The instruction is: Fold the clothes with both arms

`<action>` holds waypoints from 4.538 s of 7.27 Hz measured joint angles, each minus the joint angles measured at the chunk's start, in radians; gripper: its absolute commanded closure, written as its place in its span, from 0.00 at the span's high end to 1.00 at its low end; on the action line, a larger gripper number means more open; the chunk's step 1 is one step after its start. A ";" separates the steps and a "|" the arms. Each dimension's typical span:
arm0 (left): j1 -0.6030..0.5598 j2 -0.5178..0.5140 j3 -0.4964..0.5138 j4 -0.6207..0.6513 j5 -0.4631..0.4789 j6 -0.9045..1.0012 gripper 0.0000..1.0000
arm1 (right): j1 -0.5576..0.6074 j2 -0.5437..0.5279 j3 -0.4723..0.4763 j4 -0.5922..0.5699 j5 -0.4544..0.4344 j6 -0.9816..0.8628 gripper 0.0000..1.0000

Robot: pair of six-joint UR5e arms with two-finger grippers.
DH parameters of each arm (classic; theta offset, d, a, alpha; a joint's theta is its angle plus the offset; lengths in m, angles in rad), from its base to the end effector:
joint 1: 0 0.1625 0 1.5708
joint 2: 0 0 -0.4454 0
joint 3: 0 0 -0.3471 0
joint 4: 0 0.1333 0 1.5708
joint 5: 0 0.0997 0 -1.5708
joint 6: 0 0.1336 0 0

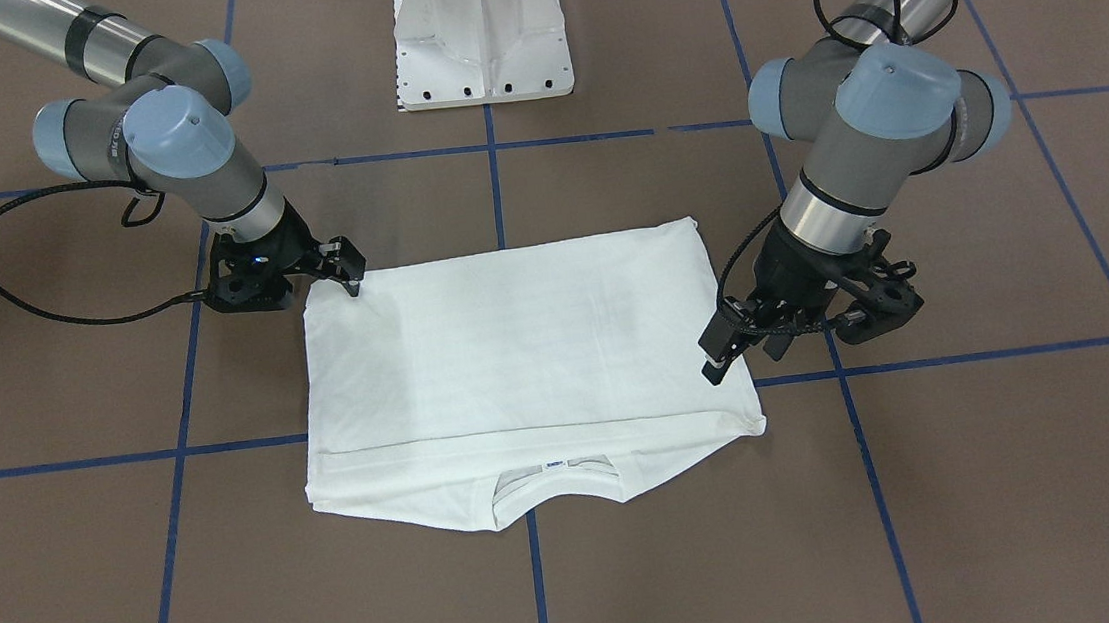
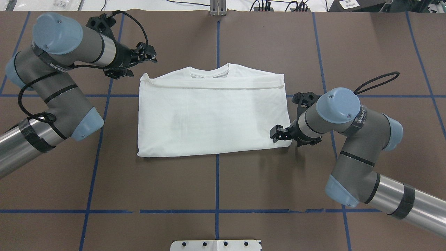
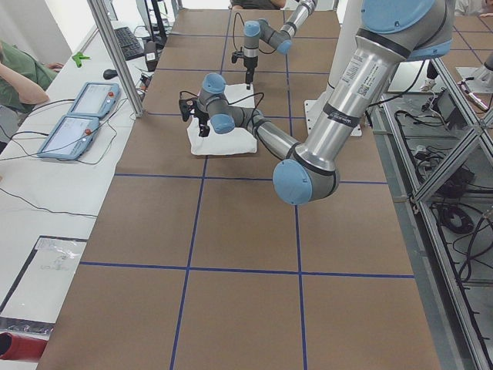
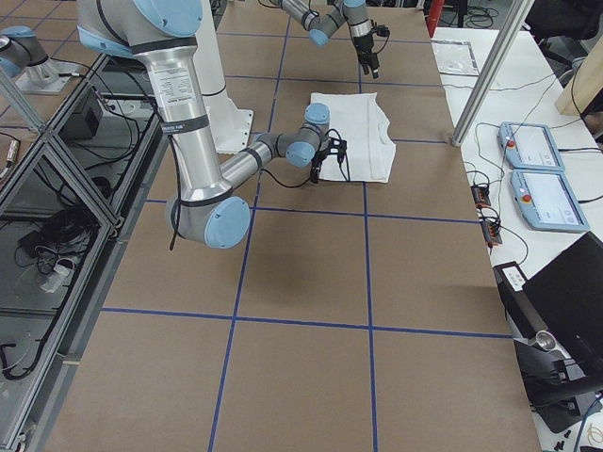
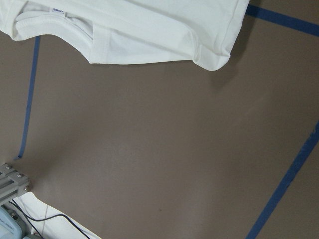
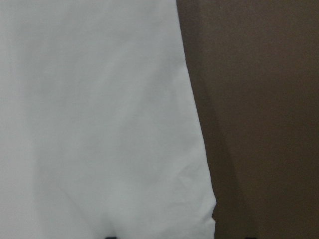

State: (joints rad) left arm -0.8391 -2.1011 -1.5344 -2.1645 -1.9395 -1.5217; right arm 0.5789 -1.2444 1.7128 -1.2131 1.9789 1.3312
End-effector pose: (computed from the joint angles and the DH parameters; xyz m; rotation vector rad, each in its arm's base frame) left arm 0.3960 -0.5685 0.3518 0.1641 1.1244 -0.5042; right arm -0.4669 -0.4011 0.4375 -0.0287 -0.8998 0.1476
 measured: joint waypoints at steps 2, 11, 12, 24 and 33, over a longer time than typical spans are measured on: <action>0.000 0.001 -0.005 0.000 0.000 0.000 1.00 | -0.001 -0.002 0.001 0.000 0.006 -0.004 0.00; 0.004 -0.002 -0.021 -0.002 0.029 -0.001 1.00 | -0.069 -0.348 0.316 0.000 0.083 -0.002 0.00; 0.006 -0.001 -0.028 -0.002 0.036 -0.001 1.00 | -0.124 -0.409 0.368 0.000 0.121 -0.002 0.00; 0.285 0.053 -0.190 0.015 0.013 -0.172 0.99 | -0.163 -0.357 0.511 0.023 0.209 0.043 1.00; 0.563 0.068 -0.227 0.125 0.136 -0.395 0.76 | -0.021 -0.259 0.500 0.020 0.201 0.042 1.00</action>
State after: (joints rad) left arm -0.2763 -2.0333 -1.7616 -2.0393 -1.8030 -1.9166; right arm 0.5575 -1.5032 2.2127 -1.1929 2.1800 1.3736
